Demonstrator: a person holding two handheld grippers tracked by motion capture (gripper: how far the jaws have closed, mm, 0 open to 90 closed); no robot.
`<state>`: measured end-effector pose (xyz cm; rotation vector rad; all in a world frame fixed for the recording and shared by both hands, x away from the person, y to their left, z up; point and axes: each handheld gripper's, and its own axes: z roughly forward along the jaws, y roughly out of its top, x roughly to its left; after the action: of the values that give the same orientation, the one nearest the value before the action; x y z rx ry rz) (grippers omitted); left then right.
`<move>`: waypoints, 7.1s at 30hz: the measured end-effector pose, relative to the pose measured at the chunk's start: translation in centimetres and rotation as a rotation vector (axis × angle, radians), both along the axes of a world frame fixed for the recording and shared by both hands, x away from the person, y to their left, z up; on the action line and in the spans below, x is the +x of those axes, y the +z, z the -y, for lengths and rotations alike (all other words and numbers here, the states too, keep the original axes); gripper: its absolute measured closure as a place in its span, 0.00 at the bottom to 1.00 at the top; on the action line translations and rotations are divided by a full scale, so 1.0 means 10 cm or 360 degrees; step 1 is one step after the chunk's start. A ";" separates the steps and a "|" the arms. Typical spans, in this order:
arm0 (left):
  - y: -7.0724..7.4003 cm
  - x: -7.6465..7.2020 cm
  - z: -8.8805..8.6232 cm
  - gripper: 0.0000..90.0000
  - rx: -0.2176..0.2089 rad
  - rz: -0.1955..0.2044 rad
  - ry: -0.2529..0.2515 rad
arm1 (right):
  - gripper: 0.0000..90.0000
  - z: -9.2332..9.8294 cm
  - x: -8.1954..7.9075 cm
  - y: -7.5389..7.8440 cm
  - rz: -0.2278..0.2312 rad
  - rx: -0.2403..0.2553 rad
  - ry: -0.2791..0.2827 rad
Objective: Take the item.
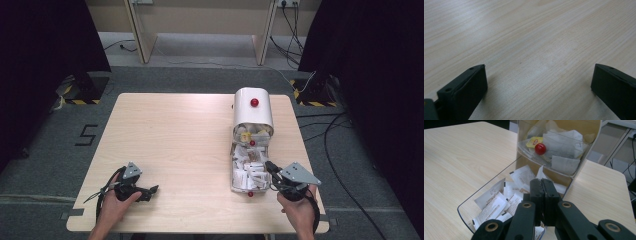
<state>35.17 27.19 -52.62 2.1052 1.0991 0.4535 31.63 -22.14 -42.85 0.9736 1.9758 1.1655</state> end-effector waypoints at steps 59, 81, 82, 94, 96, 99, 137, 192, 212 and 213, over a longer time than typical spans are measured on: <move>0.00 0.00 0.00 0.00 -0.0003 0.0000 0.0001 | 0.99 0.54 0.27 -0.21 -0.0060 0.0073 -0.0265; 0.00 0.00 0.00 0.00 0.0000 -0.0001 -0.0001 | 0.99 0.66 0.43 -0.41 -0.0142 0.0073 -0.0344; 0.00 0.00 0.00 0.00 -0.0001 -0.0001 0.0000 | 0.99 0.66 0.44 -0.42 -0.0147 0.0074 -0.0351; 0.00 0.00 0.00 0.00 -0.0003 0.0000 0.0001 | 0.99 0.73 0.49 -0.50 -0.0178 0.0072 -0.0385; 0.00 0.00 0.00 0.00 -0.0003 0.0000 0.0001 | 0.99 0.74 0.49 -0.51 -0.0179 0.0073 -0.0384; 0.00 0.00 0.00 0.00 -0.0001 0.0000 -0.0001 | 0.99 0.74 0.50 -0.51 -0.0182 0.0073 -0.0389; 0.00 0.00 0.00 0.00 -0.0004 0.0000 0.0001 | 0.97 0.70 0.64 -0.68 -0.0245 0.0052 -0.0388; 0.00 0.00 0.00 0.00 -0.0004 -0.0001 0.0002 | 0.46 0.67 0.32 -0.59 -0.0269 0.0081 -0.0425; 0.00 0.00 0.00 0.00 -0.0001 -0.0001 0.0000 | 0.45 0.55 0.16 -0.55 -0.0291 0.0082 -0.0373; 0.00 0.00 0.00 0.00 -0.0001 -0.0001 0.0000 | 0.45 0.55 0.16 -0.55 -0.0291 0.0082 -0.0373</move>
<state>35.17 27.18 -52.62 2.1049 1.0998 0.4522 33.21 -27.60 -48.34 1.3405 1.9141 1.0313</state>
